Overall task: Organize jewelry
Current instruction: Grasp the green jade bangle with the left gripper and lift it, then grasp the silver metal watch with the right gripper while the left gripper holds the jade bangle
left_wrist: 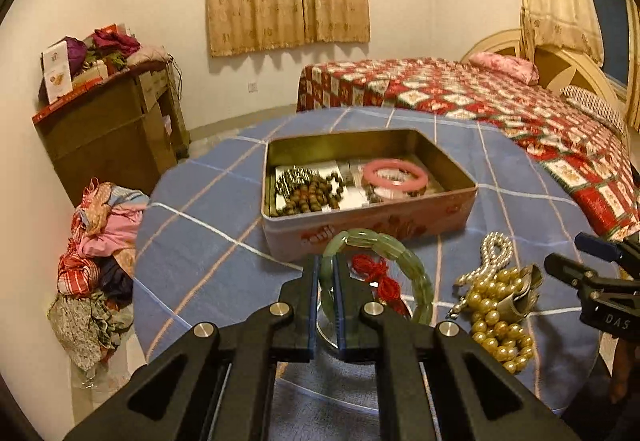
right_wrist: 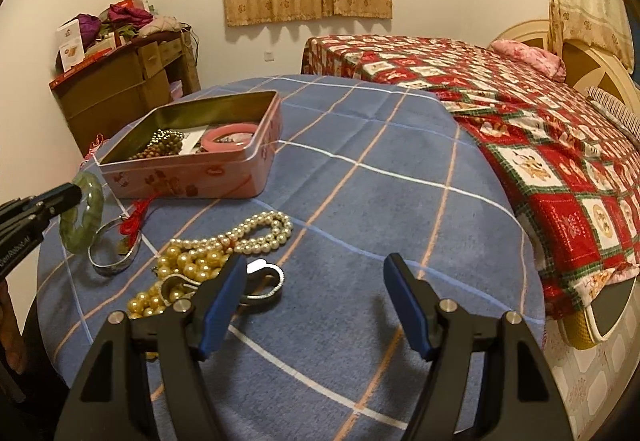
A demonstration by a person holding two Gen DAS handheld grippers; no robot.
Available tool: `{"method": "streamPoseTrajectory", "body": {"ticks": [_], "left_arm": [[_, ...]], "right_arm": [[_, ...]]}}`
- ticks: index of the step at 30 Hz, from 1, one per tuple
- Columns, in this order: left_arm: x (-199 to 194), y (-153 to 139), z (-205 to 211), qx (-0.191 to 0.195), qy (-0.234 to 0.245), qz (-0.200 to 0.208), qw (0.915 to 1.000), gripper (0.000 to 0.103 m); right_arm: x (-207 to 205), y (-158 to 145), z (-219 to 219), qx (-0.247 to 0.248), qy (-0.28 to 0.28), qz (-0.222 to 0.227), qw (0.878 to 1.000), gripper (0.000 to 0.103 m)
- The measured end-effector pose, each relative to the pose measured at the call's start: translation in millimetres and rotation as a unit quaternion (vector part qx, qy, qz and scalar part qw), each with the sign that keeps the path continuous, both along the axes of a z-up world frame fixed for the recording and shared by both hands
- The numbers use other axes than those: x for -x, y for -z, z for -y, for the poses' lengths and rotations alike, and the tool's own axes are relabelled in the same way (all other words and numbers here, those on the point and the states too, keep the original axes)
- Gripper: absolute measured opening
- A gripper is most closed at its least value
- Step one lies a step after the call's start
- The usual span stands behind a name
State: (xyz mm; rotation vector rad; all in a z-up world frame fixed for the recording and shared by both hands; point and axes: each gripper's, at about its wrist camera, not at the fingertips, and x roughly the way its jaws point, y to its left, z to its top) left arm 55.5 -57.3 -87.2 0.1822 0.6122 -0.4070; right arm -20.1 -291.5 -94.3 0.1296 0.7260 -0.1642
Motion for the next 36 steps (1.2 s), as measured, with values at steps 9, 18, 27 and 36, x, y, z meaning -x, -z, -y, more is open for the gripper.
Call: {"method": "streamPoseTrajectory", "body": {"ticks": [9,18,27,36], "left_arm": [[3.2,1.1,-13.8,0.001,-0.014,0.005,0.9999,0.006],[0.9,10.1,-26.6,0.01,-0.028,-0.01,0.9995,0.006],[2.6,12.2,-25.1,0.012,-0.02,-0.01,0.9997,0.006],[-0.3,11.7,-24.3,0.011,-0.021,-0.018,0.9996,0.006]], "right_arm": [[-5.1,2.4,-16.7,0.008,-0.025,-0.009,1.0,0.073],[4.3,3.4,-14.9,0.011,-0.041,-0.021,0.999,0.073],[1.8,16.4,-19.9,0.009,-0.06,-0.045,0.997,0.072],[-23.5,21.4,-7.0,-0.014,-0.063,-0.055,0.996,0.072]]}}
